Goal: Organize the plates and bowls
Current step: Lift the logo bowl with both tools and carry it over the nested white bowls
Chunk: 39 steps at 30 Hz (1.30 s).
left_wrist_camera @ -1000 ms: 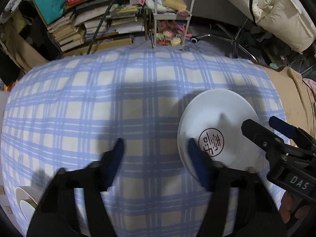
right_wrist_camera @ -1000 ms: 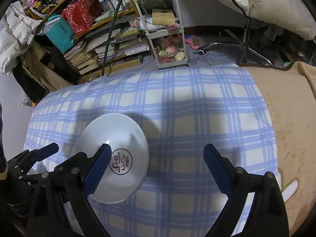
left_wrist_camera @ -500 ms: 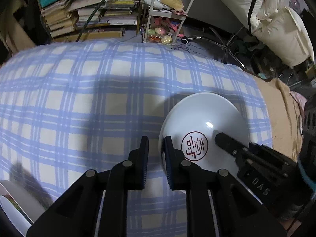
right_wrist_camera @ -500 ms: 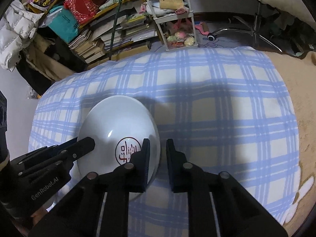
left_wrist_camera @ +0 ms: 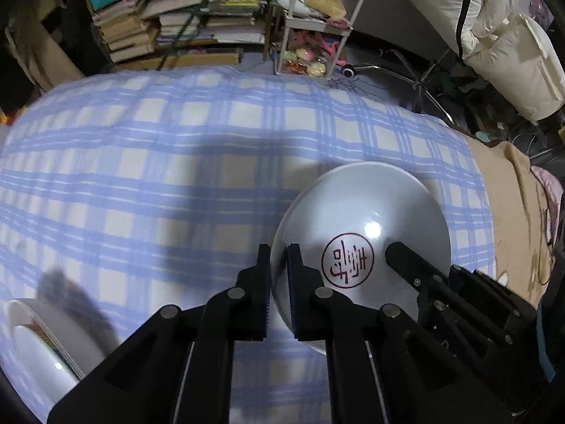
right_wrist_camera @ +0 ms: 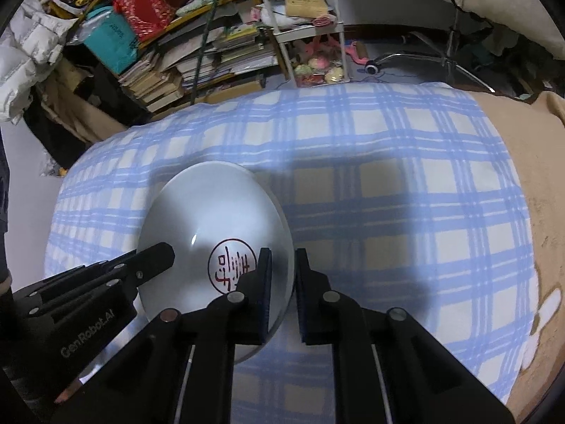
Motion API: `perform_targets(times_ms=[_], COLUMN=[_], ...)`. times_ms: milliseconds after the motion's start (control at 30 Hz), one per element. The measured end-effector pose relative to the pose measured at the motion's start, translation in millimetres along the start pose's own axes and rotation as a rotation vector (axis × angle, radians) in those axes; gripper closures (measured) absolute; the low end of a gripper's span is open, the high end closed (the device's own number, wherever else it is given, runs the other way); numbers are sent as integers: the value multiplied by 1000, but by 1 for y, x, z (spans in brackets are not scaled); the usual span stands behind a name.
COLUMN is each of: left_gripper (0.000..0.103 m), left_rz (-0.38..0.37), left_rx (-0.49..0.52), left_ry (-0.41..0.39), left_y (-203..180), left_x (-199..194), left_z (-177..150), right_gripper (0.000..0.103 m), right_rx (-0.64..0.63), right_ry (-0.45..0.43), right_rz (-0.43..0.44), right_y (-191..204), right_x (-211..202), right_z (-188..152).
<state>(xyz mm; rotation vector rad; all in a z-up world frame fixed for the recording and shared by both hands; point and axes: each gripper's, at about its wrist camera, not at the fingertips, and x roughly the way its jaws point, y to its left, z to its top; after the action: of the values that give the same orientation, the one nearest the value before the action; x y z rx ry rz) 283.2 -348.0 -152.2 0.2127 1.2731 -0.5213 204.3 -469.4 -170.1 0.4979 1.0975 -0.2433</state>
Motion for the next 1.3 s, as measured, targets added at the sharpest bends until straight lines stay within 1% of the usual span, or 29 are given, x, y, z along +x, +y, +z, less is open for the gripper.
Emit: perform_targets(times_ms=[67, 233, 367, 433, 567, 633, 700, 767, 867, 1033, 1300], left_gripper=[94, 93, 93, 93, 93, 93, 93, 93, 93, 93, 93], left_rz=[16, 27, 37, 50, 76, 87, 113, 141, 143, 171, 164], left_rx=[-2, -27, -53, -62, -88, -100, -105, -109, -134, -158, -215], left_ry=[-13, -40, -79, -98, -124, -129, -135, -138, -131, -138, -140], left_y=[9, 38, 62, 74, 96, 108, 120, 129, 146, 166, 194], left_x=[-11, -41, -71, -86, -109, -119, -128, -135, -141, -147, -148], left_z=[-3, -13, -25, -32, -46, -53, -59, -66, -78, -100, -128], right_gripper=[89, 89, 89, 89, 89, 89, 89, 89, 89, 89, 89], right_rx=[-22, -79, -179, -208, -251, -294, -304, -314, -343, -404, -469], right_ry=[-11, -26, -68, -76, -62, -47, -35, -17, -2, 9, 30], right_rz=[19, 87, 99, 116, 164, 187, 216, 250, 276, 281, 283], right_y=[10, 41, 76, 91, 119, 135, 146, 159, 177, 202, 231], right_x=[-4, -18, -36, -41, -45, -44, -43, -41, -40, -39, -33], right_z=[-1, -3, -9, -14, -24, -30, -35, -39, -49, -64, -85])
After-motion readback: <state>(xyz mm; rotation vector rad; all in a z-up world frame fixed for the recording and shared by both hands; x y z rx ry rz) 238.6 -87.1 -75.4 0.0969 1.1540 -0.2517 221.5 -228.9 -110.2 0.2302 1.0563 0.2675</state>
